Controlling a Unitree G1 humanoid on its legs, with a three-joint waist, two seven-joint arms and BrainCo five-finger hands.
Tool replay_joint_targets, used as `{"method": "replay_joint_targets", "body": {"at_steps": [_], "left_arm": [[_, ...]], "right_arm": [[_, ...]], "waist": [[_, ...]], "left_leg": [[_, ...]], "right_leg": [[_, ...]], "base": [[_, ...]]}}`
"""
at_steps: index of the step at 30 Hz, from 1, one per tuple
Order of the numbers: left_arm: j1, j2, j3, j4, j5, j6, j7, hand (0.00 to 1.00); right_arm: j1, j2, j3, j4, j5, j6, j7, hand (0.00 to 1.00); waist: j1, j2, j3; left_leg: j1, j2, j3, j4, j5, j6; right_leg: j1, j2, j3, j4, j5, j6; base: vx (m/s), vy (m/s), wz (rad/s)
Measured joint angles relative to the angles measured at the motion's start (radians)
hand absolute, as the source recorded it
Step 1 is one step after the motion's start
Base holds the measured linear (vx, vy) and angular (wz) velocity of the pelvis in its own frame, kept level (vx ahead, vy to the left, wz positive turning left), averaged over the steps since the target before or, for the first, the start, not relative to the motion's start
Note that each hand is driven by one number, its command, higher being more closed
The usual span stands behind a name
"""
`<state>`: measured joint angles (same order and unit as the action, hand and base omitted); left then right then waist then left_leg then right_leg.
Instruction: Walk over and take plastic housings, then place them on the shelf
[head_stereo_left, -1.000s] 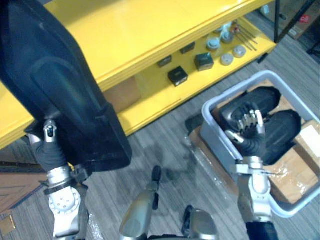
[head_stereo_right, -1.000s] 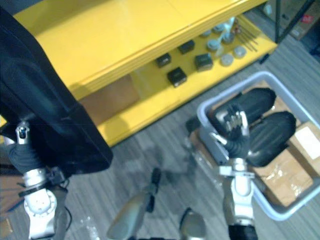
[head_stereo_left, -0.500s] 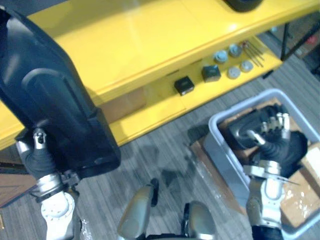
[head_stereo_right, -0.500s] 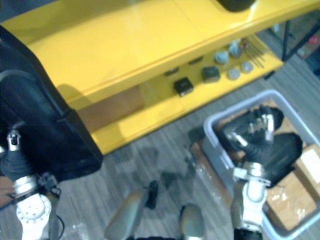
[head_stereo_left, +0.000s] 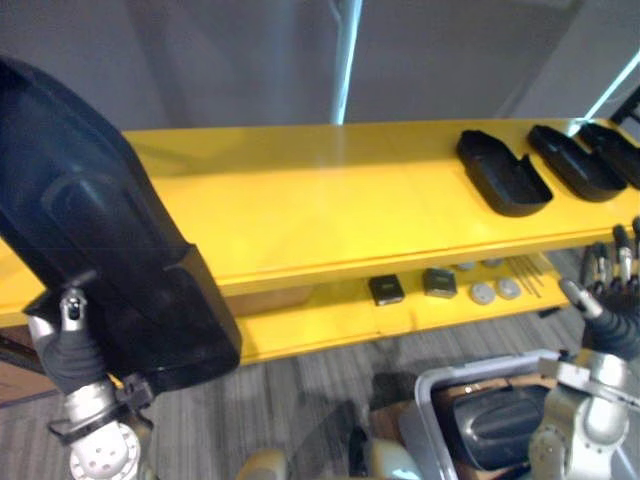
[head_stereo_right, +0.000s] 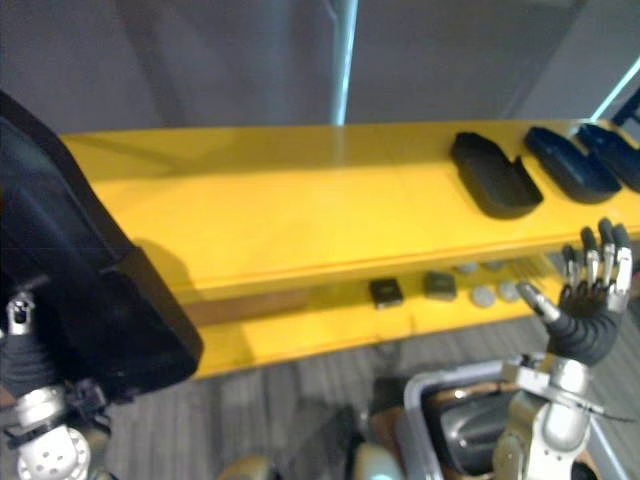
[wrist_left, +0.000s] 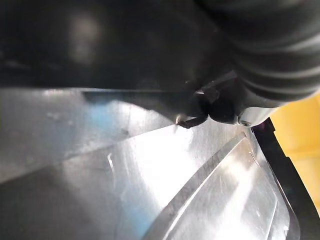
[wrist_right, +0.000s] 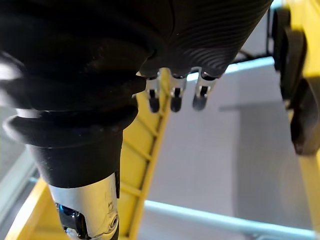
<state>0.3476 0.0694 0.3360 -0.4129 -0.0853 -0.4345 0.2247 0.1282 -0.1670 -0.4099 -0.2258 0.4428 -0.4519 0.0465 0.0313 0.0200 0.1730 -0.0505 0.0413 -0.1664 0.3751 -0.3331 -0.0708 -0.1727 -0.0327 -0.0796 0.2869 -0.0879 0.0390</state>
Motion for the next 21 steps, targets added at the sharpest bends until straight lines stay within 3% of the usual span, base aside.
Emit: {"method": "replay_joint_targets", "body": {"at_steps": [2, 4, 5, 10, 13, 15, 17, 19, 21], "left_arm": [[-0.026, 0.000, 0.000, 0.000, 0.015, 0.000, 0.002, 1.00], [-0.058, 0.000, -0.005, 0.003, 0.025, 0.004, 0.004, 1.00], [-0.082, 0.002, -0.006, 0.004, 0.031, 0.008, 0.006, 1.00], [-0.142, 0.035, -0.006, 0.022, 0.047, 0.038, -0.001, 1.00], [-0.156, 0.085, -0.008, 0.024, 0.044, 0.089, -0.041, 1.00], [-0.189, 0.118, -0.030, 0.032, 0.038, 0.155, -0.065, 1.00], [-0.238, 0.149, -0.052, 0.051, -0.042, 0.237, -0.117, 1.00], [-0.319, 0.183, -0.077, 0.130, -0.120, 0.357, -0.154, 1.00], [-0.393, 0.217, -0.091, 0.236, -0.155, 0.430, -0.160, 1.00]], "right_arm": [[-0.021, -0.016, -0.003, 0.047, 0.019, 0.028, 0.000, 0.00], [-0.014, -0.016, -0.011, 0.059, 0.022, 0.039, 0.001, 0.00], [-0.014, -0.016, -0.026, 0.058, 0.024, 0.039, 0.004, 0.00], [-0.017, -0.010, -0.061, 0.037, 0.025, 0.036, 0.000, 0.00], [-0.012, -0.006, -0.061, -0.012, 0.013, 0.036, 0.005, 0.00], [-0.009, -0.006, -0.061, -0.037, 0.010, 0.043, 0.021, 0.00], [-0.004, -0.006, -0.061, -0.041, -0.006, 0.065, 0.026, 0.00], [0.007, -0.006, -0.059, -0.041, -0.010, 0.089, 0.042, 0.00], [0.010, -0.007, -0.057, -0.041, -0.010, 0.113, 0.048, 0.00]], "waist": [[-0.004, 0.020, -0.008], [-0.020, 0.030, -0.001], [-0.036, 0.029, 0.003], [-0.046, 0.019, 0.021], [-0.051, 0.010, 0.038], [-0.053, 0.014, 0.042], [-0.066, 0.016, 0.041], [-0.087, 0.021, 0.043], [-0.106, 0.030, 0.049]], "left_leg": [[0.032, 0.007, 0.018, -0.103, 0.066, -0.009], [0.054, 0.021, 0.058, -0.145, 0.093, -0.011], [0.063, 0.022, 0.080, -0.160, 0.108, -0.010], [0.078, 0.014, 0.127, -0.214, 0.131, 0.000], [0.090, 0.006, 0.154, -0.227, 0.138, 0.009], [0.103, 0.000, 0.179, -0.229, 0.141, 0.012], [0.110, 0.000, 0.204, -0.229, 0.141, 0.013], [0.123, -0.001, 0.236, -0.230, 0.142, 0.013], [0.138, 0.000, 0.268, -0.237, 0.142, 0.013]], "right_leg": [[0.015, -0.003, -0.007, -0.038, 0.020, -0.012], [0.055, -0.005, -0.037, -0.068, 0.024, -0.017], [0.068, -0.012, -0.056, -0.073, 0.024, -0.017], [0.065, -0.026, -0.055, -0.074, 0.027, -0.012], [0.066, -0.034, -0.040, -0.075, 0.033, -0.003], [0.066, -0.036, -0.017, -0.078, 0.040, 0.004], [0.066, -0.036, -0.001, -0.082, 0.046, 0.006], [0.067, -0.031, 0.028, -0.093, 0.058, 0.009], [0.066, -0.024, 0.054, -0.105, 0.070, 0.010]], "base": [[0.12, -0.184, 0.18], [0.07, -0.085, 0.37], [0.05, -0.055, 0.46], [-0.03, 0.024, 0.09], [-0.05, 0.044, -0.13], [-0.02, 0.054, -0.24], [-0.01, 0.050, -0.28], [-0.01, 0.038, -0.37], [-0.02, 0.036, -0.46]]}}
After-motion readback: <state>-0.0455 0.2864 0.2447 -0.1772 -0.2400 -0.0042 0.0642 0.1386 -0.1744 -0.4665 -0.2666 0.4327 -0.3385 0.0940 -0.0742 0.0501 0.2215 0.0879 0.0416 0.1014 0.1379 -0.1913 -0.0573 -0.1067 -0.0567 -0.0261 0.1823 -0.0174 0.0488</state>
